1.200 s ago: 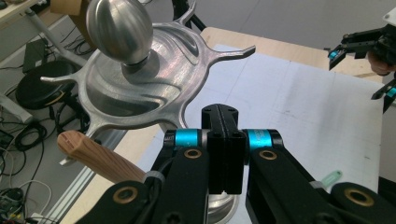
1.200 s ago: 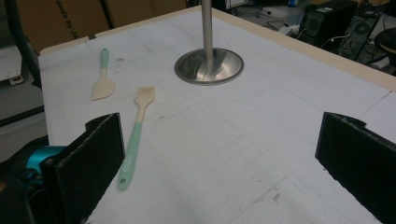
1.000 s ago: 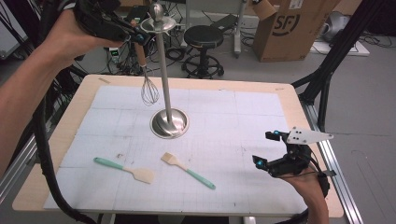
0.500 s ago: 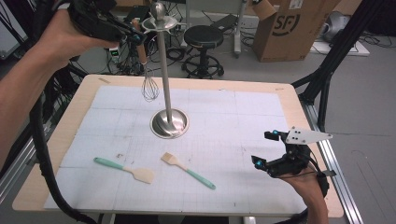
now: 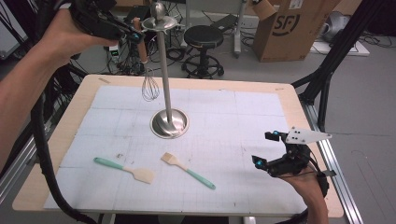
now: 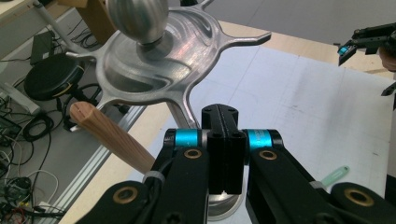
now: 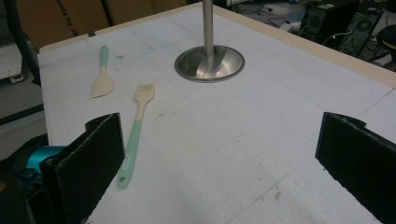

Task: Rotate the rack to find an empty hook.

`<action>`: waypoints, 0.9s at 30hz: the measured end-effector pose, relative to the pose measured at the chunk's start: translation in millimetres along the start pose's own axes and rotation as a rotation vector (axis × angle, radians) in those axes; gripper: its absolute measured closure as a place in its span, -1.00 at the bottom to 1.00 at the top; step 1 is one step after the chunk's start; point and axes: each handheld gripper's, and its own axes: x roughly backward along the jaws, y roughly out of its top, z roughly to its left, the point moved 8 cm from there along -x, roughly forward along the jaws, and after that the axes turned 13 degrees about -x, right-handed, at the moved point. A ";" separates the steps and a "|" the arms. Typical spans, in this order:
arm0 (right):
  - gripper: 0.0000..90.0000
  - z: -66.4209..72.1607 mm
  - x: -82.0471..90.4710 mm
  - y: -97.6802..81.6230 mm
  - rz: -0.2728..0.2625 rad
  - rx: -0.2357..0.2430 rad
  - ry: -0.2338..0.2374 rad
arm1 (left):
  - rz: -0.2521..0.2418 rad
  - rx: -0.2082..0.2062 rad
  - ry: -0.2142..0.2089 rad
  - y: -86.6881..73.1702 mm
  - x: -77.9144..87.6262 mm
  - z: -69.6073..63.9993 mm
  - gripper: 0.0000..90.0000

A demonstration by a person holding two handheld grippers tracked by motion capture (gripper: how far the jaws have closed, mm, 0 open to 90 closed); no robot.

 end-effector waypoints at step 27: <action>-1.00 -0.6 -1.4 -1.5 0.001 -0.003 -0.003 | 0.017 0.032 0.053 -11.5 3.5 12.9 1.00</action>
